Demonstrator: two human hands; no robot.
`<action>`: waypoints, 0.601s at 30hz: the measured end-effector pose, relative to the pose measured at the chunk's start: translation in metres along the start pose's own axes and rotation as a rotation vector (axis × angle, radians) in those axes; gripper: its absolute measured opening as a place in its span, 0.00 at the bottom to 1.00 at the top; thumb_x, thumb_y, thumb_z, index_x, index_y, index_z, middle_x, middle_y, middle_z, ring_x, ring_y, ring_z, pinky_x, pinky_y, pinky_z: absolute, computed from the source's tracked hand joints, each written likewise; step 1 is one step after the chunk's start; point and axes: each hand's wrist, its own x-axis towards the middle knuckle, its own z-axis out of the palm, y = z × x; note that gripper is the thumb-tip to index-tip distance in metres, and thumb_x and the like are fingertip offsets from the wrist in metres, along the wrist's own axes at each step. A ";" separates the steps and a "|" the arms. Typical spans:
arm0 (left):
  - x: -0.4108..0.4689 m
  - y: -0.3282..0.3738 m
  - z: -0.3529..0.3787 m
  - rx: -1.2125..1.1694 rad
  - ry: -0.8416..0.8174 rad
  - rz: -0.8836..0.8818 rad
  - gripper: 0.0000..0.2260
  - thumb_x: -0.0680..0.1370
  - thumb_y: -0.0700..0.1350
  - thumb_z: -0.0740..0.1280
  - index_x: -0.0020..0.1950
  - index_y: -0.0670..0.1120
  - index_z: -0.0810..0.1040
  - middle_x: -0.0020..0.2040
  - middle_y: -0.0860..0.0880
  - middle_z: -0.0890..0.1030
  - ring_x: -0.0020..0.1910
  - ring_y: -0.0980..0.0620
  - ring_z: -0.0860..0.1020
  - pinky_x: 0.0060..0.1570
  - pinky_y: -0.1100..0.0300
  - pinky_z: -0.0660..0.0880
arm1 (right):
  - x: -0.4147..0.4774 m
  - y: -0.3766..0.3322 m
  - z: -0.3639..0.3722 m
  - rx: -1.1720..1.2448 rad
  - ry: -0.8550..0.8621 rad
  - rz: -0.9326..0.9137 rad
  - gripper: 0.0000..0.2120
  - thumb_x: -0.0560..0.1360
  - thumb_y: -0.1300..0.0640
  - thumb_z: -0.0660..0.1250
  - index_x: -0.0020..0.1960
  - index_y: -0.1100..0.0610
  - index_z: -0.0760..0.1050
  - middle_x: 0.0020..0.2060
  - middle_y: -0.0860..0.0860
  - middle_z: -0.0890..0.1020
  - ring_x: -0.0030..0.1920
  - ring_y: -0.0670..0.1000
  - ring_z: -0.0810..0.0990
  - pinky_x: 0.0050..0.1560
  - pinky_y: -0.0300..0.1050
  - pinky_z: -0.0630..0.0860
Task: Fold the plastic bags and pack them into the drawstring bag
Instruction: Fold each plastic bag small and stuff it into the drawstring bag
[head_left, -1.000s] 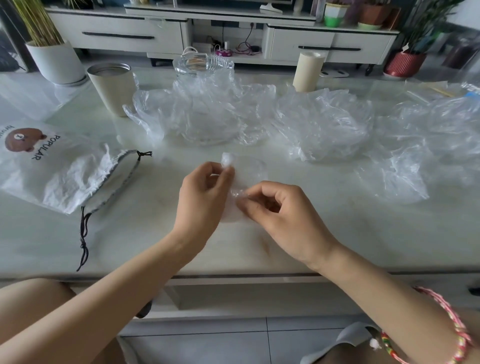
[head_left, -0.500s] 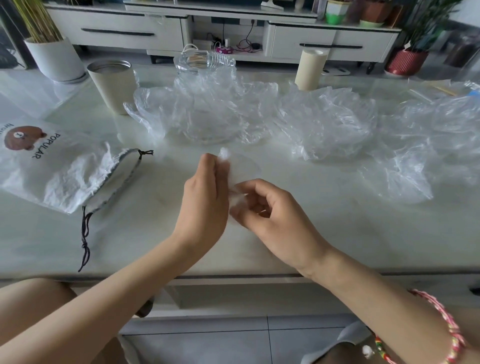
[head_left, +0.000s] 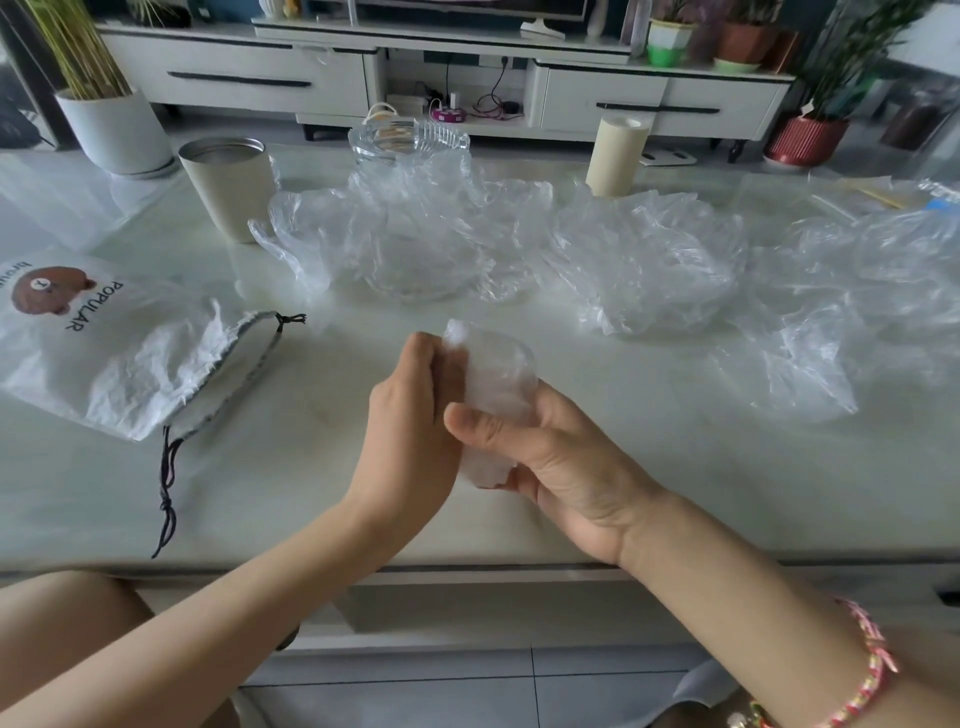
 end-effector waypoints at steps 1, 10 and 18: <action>0.000 0.001 0.000 0.011 0.006 0.021 0.09 0.81 0.41 0.58 0.44 0.37 0.67 0.35 0.45 0.76 0.30 0.57 0.68 0.27 0.69 0.67 | 0.001 0.001 0.000 0.001 0.033 -0.008 0.19 0.65 0.54 0.71 0.56 0.51 0.77 0.45 0.46 0.83 0.46 0.44 0.81 0.40 0.37 0.75; 0.004 -0.003 0.002 -0.132 -0.097 -0.141 0.12 0.81 0.47 0.57 0.41 0.43 0.70 0.29 0.50 0.73 0.24 0.53 0.69 0.22 0.61 0.65 | 0.015 0.007 -0.011 0.166 0.225 -0.045 0.10 0.73 0.71 0.61 0.48 0.59 0.76 0.42 0.59 0.74 0.42 0.55 0.70 0.35 0.40 0.66; 0.015 0.010 -0.014 -0.477 -0.419 -0.616 0.19 0.81 0.53 0.54 0.42 0.42 0.77 0.32 0.44 0.79 0.27 0.47 0.76 0.24 0.62 0.71 | 0.013 0.002 -0.021 -0.270 0.195 -0.202 0.30 0.67 0.80 0.52 0.22 0.53 0.77 0.39 0.44 0.78 0.39 0.43 0.76 0.36 0.38 0.69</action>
